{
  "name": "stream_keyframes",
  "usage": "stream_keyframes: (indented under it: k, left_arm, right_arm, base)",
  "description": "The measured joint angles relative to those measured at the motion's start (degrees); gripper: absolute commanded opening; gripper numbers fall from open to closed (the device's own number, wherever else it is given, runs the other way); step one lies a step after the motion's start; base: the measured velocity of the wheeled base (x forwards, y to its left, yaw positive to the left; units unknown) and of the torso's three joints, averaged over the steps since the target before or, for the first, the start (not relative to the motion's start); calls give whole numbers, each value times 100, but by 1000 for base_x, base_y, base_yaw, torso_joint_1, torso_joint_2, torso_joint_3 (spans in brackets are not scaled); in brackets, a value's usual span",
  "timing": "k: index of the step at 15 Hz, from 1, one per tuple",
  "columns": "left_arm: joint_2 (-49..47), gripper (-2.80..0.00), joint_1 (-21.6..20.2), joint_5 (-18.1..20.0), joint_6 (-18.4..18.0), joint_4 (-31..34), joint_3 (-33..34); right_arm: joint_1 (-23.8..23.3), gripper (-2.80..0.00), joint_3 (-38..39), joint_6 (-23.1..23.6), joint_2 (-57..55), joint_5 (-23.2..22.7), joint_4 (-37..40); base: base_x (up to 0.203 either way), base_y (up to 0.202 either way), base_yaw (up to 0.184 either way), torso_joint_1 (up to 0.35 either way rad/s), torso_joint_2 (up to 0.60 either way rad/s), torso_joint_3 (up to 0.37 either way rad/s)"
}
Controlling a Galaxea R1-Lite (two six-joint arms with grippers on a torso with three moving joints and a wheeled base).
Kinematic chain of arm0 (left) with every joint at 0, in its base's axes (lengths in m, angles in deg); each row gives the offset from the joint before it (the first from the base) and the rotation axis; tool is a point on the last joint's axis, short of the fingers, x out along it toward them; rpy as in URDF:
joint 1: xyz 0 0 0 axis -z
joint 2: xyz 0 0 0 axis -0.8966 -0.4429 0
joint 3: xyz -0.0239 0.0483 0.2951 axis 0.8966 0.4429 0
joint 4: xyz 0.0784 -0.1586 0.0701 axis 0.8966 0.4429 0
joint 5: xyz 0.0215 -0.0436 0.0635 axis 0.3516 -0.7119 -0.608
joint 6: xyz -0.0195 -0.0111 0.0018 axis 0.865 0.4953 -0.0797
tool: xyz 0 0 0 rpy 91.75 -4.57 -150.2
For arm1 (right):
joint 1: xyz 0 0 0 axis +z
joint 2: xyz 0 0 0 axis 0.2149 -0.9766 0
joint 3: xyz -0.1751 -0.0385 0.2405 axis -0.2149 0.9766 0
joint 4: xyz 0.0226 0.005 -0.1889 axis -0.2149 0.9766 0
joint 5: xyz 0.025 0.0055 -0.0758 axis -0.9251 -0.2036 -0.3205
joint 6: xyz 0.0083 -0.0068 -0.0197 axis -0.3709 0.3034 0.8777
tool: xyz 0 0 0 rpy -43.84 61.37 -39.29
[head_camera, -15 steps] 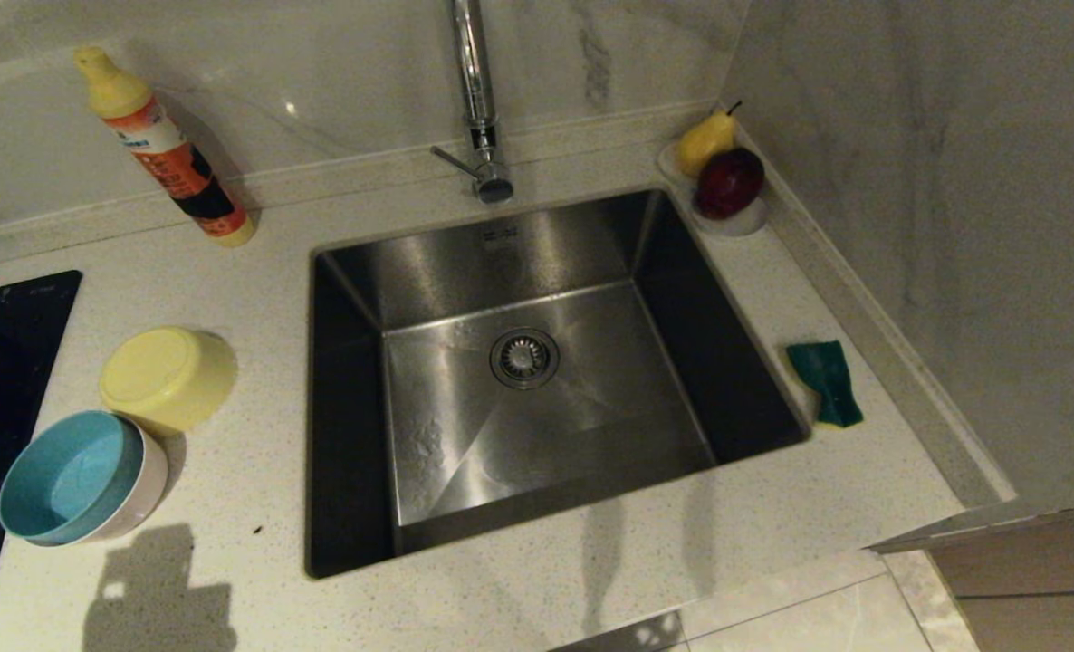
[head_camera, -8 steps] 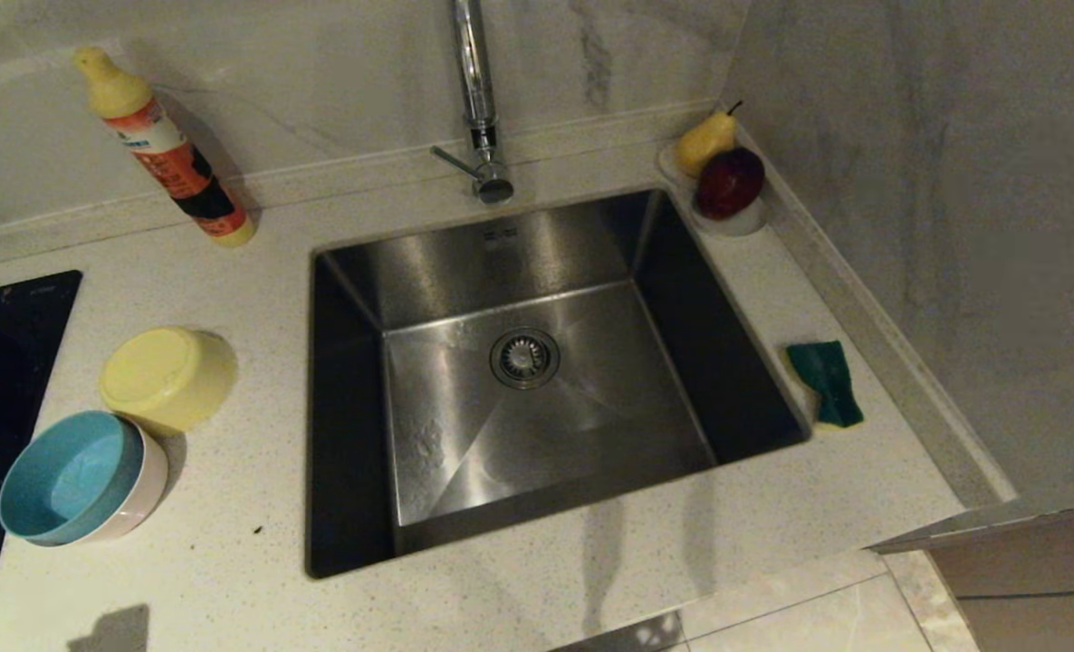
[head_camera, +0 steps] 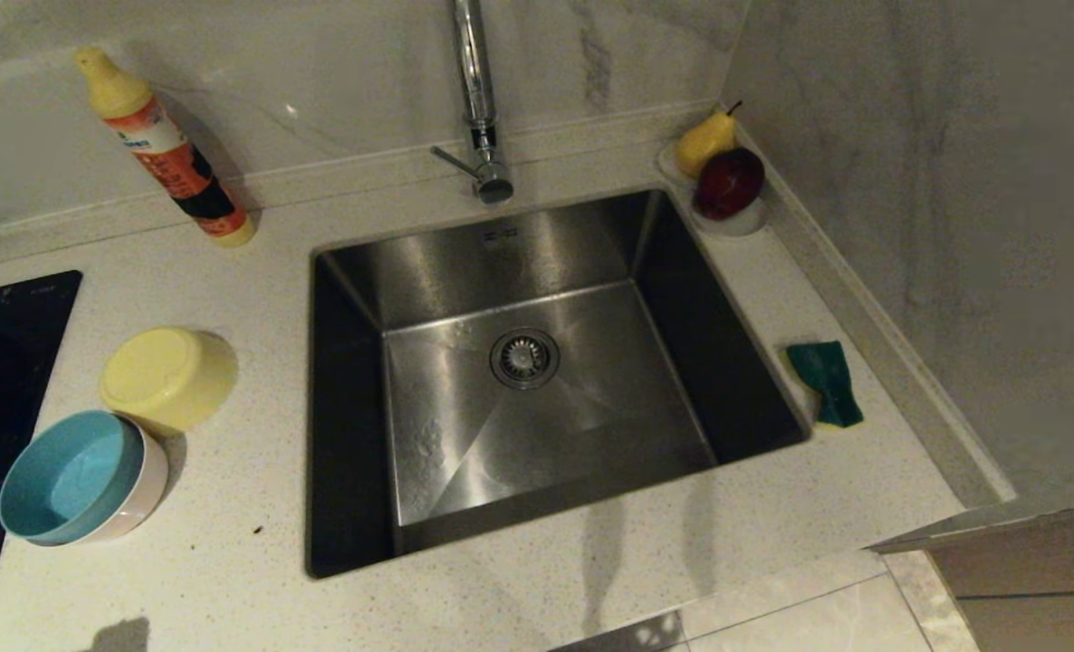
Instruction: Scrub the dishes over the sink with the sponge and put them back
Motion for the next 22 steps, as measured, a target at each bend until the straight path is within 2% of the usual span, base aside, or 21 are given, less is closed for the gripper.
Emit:
stream_keyframes:
  k: [1,2,3,4,5,6,10,17,22]
  left_arm:
    - [0,-280,0,92,-35,-34,29]
    - [0,-280,0,374,-103,-82,73]
    - [0,-280,0,854,-261,-128,132]
    - [0,-280,0,1325,-561,-183,152]
    - [0,-280,0,1559,-832,-194,169]
    - [0,-280,0,1582,-988,-246,182]
    - [-1,-280,0,1480,-700,-412,196]
    - [-2,-280,0,1480,-699,-412,198]
    - [-2,-280,-2,1482,-697,-412,198]
  right_arm:
    - [0,-280,0,-1,0,2,0]
    - [0,-280,0,0,0,0,-2]
    - [0,-280,0,0,0,0,-2]
    - [0,-280,0,-1,0,0,0]
    - [0,-280,0,0,0,2,0]
    - [0,-280,0,0,0,2,0]
    - [0,-280,0,3,0,0,0]
    - [0,-280,0,90,0,3,1]
    - [0,-280,-1,-56,0,121,4]
  base:
    - [0,0,0,0,0,0]
    - [0,0,0,0,0,0]
    - [0,0,0,0,0,0]
    - [0,0,0,0,0,0]
    - [0,0,0,0,0,0]
    - [0,0,0,0,0,0]
    - [0,0,0,0,0,0]
    - [0,0,0,0,0,0]
    - [0,0,0,0,0,0]
